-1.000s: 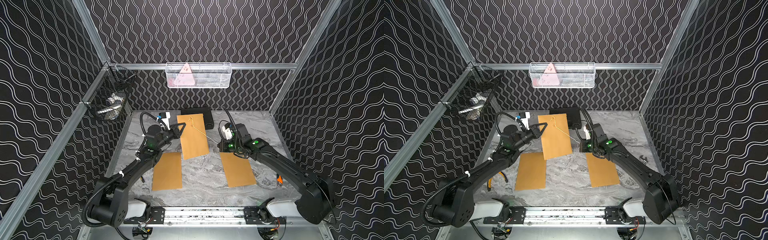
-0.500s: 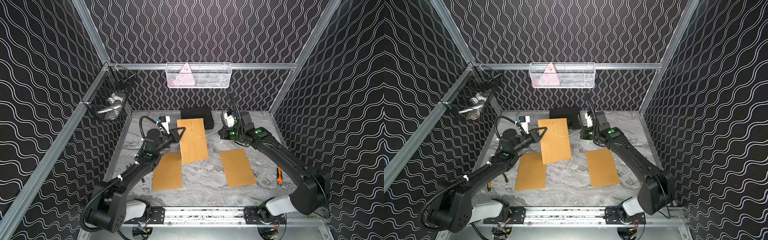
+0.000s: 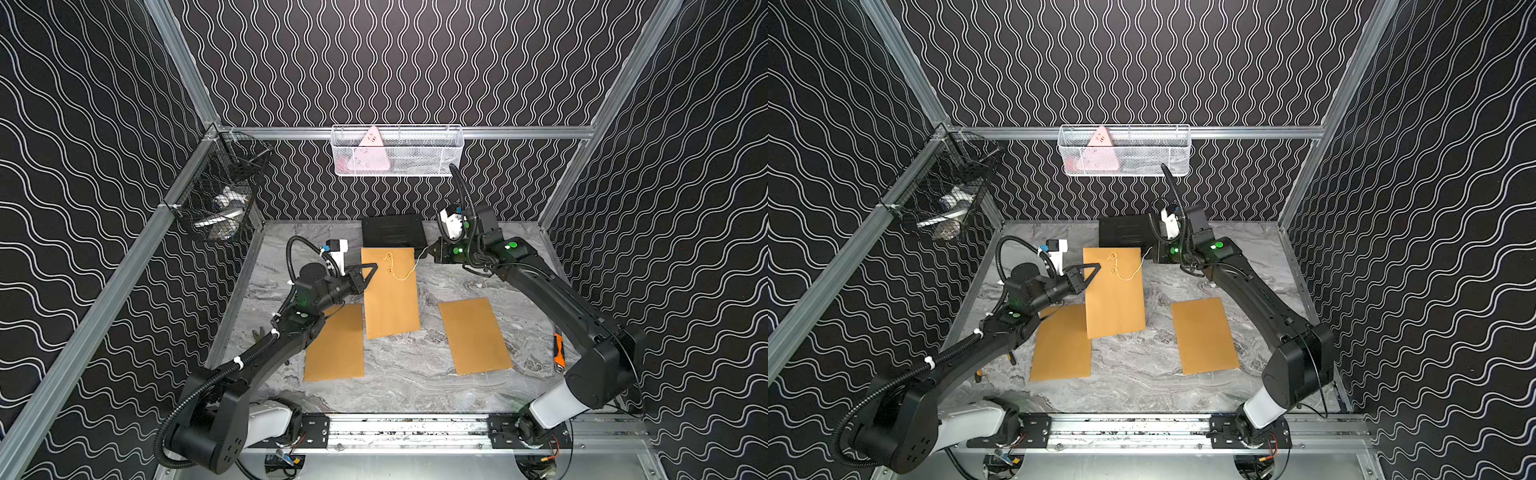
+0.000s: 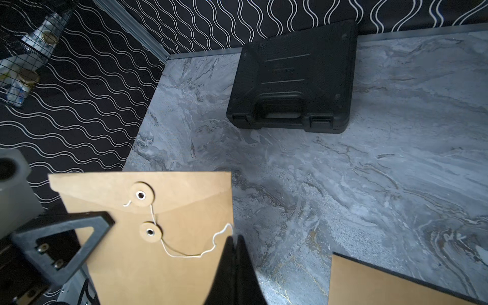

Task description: Open the file bag

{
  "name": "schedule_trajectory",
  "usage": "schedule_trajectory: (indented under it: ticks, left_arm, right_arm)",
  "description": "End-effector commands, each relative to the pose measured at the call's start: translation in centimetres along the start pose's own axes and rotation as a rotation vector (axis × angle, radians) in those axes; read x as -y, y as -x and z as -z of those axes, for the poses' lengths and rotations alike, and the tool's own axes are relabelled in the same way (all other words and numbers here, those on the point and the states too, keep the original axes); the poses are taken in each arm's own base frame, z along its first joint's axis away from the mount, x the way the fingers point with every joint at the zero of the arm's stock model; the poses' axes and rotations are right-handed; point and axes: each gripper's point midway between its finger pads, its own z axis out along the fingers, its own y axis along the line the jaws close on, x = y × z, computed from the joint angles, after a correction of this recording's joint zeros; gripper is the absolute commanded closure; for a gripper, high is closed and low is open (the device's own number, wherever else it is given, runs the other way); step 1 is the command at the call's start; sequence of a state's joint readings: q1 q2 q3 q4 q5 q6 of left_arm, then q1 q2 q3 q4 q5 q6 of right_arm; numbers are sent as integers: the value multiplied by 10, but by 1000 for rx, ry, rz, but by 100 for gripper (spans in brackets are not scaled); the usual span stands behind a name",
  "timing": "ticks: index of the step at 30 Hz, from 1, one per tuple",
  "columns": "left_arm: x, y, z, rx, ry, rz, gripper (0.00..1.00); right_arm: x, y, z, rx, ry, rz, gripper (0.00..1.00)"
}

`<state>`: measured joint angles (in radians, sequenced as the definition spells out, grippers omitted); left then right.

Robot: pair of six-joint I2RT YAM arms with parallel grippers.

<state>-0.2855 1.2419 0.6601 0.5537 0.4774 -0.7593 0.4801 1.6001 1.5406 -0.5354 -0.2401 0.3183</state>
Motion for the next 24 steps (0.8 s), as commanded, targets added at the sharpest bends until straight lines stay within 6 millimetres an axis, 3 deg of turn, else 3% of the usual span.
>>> schedule_trajectory:
  ticks: [1,24]
  left_arm:
    - [4,-3,-1,1,-4,-34,100]
    - [10,-34,-18,-58,-18,-36,100]
  right_arm:
    - [-6,4,-1,-9,19,27,100]
    - [-72,30,-9,-8,105,157,100]
